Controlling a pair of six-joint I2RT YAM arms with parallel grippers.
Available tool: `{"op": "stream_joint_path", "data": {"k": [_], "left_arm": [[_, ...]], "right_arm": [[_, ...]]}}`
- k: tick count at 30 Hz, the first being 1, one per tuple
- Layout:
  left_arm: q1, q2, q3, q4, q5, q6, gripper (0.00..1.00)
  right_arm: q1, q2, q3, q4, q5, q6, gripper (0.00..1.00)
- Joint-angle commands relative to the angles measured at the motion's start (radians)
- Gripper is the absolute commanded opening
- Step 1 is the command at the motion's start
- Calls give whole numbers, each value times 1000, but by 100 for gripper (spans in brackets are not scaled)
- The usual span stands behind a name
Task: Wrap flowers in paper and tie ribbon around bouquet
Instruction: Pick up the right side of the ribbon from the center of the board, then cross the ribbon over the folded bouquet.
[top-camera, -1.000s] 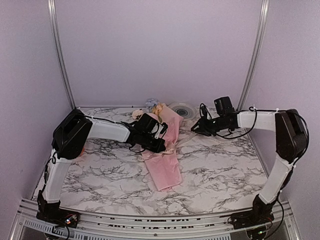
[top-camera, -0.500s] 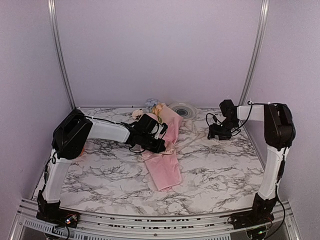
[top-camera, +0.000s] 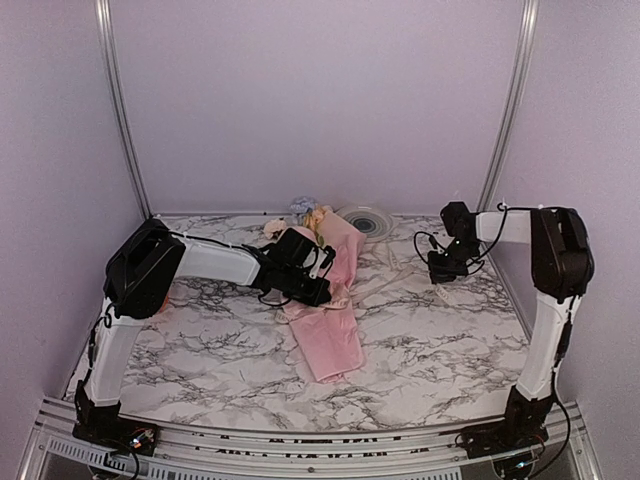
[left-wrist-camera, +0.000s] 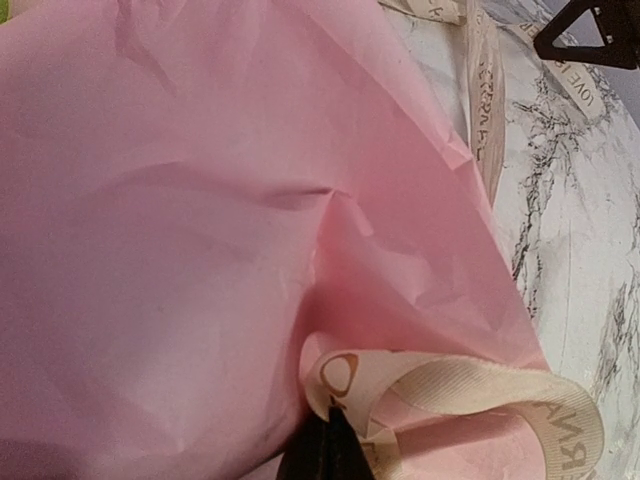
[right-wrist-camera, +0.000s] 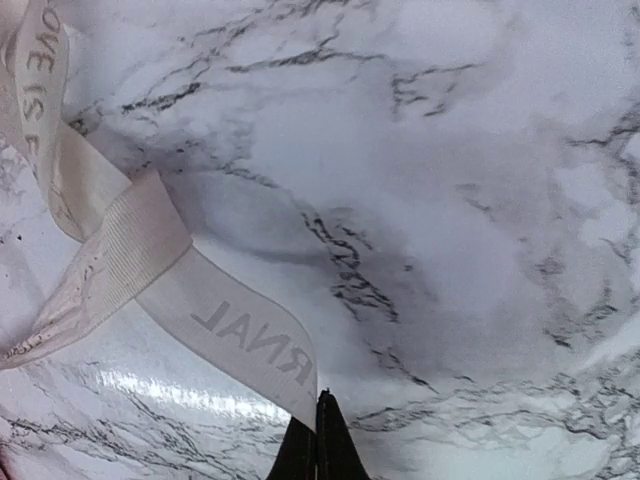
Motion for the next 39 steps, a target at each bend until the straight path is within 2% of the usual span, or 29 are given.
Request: {"op": "stream_joint_path", "data": {"k": [1,6,9,11,14,17,22,25,29,33,39], "left_arm": [[-3,6,-36,-63,-31,15,0],[-3,7,-37,-63,-40,18,0],[-3,10,-35,-63,-43,19,0],[-3,10,-34,-63,-43,21,0],[-3,13,-32,-63,-45,24,0],[-3,17,-29,-64,-46,26,0],[-3,12,-29,-65,-48,28,0],[-3,11,-27,-65,-52,30,0],[-3,14,-18,-63,-47,27,0],[-1,14,-12,-58,-33,28,0],[0,2,-12,-48,-26,40,0]], "right_arm": [[-59,-203,19,12,138,54,0],[-128,-432,85,17,215,55,0],[-146,-579,125,56,176,41,0],[-146,-650,133,98,50,20,0],[-142,-719,116,170,-231,4,0],[-57,-750,64,261,-440,8,0],[237,-657,54,330,-681,-68,0],[365,-620,-20,488,-762,-28,0],[442,-549,-137,666,-857,51,0],[496,-485,-317,913,-911,197,0],[566,-303,-390,890,-827,177,0]]}}
